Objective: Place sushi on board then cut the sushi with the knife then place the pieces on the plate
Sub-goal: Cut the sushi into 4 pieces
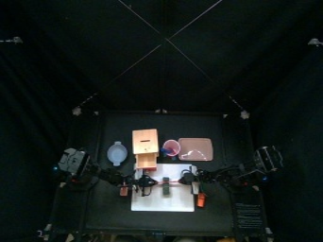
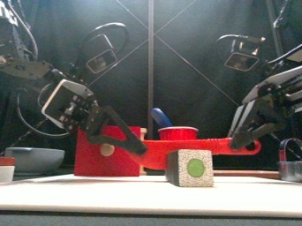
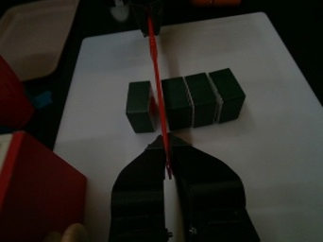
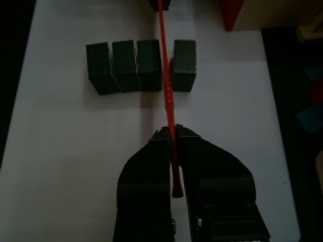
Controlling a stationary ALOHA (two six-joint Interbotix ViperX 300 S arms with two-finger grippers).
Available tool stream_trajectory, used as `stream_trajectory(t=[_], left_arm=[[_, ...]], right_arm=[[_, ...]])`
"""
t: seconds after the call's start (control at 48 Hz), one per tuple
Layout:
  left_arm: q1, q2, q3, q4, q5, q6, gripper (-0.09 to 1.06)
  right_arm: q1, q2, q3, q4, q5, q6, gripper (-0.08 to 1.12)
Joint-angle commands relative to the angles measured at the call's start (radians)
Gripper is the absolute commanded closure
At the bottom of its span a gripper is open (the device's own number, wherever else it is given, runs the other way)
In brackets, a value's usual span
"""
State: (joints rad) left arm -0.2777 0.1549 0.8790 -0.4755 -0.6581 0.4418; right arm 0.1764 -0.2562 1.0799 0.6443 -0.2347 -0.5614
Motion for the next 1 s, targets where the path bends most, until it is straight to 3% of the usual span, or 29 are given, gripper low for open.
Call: stream_trajectory(t=[0.021,0.229,0.396,0.646,0.792,1.0], left_arm=[[-0.009,-0.044,-0.006,-0.002,0.002,0.009,0.6],[-0.046,-0.041,-0.018,-0.018,-0.035,0.009,0.6],[-0.092,-0.034,-0.012,-0.026,-0.133,0.009,0.6],[-0.135,0.057,-0.034,-0.04,-0.276,0.009,0.6],[-0.141,0.11,-0.052,-0.061,-0.287,0.009,0.6],[-0.126,0.1,-0.031,-0.075,-0.298,0.021,0.6]], right_arm=[[-0.005,-0.069,-0.008,-0.035,0.058,-0.002,0.72],[0.003,-0.133,-0.011,-0.044,0.086,0.002,0.72],[0.063,-0.137,0.003,-0.002,-0.018,0.003,0.72],[0.225,-0.057,0.034,0.172,-0.256,0.002,0.72],[0.27,0.025,0.018,0.227,-0.311,0.002,0.72],[0.261,0.074,-0.002,0.219,-0.339,-0.005,0.72]])
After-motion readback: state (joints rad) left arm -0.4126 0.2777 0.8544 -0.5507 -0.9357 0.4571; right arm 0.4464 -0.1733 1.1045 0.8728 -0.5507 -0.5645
